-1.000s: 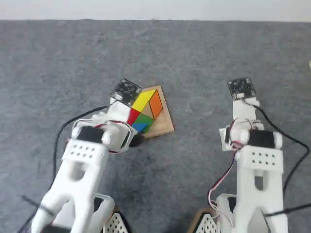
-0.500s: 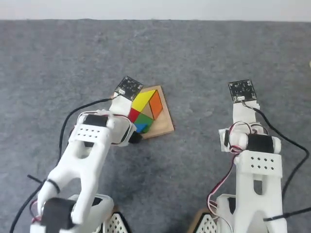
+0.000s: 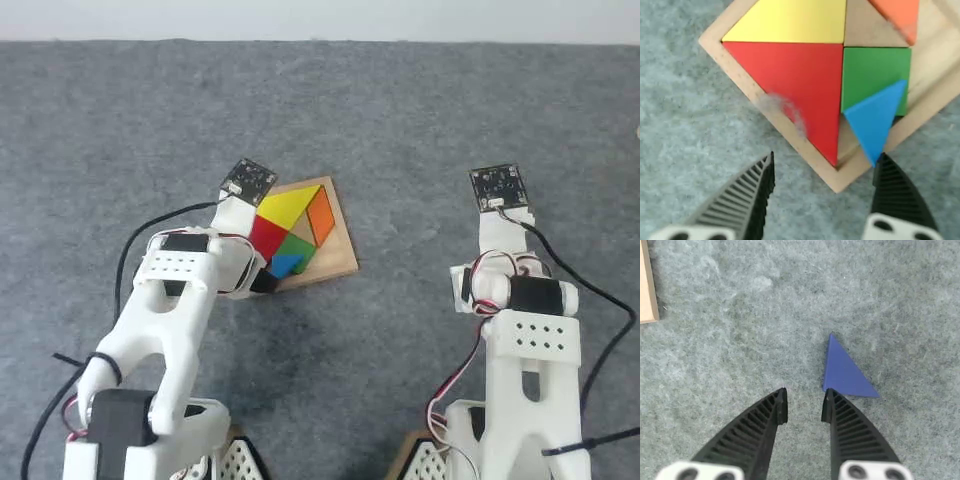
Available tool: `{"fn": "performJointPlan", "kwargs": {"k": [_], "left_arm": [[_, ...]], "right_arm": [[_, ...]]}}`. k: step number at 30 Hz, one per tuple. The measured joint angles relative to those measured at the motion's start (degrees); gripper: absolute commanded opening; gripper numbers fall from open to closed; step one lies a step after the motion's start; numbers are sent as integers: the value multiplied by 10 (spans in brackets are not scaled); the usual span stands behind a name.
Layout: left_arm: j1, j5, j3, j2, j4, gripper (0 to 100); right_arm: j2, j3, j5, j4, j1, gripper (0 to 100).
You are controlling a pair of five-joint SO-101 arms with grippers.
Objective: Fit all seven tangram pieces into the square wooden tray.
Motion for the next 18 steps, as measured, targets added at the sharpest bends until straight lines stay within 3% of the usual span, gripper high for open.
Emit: {"fn": "performJointPlan", "kwargs": {"k": [18], "left_arm": [[24,1,-10,1,-4,309]], "right_arm": [[0,3,-1,-4,-12,130]]}}
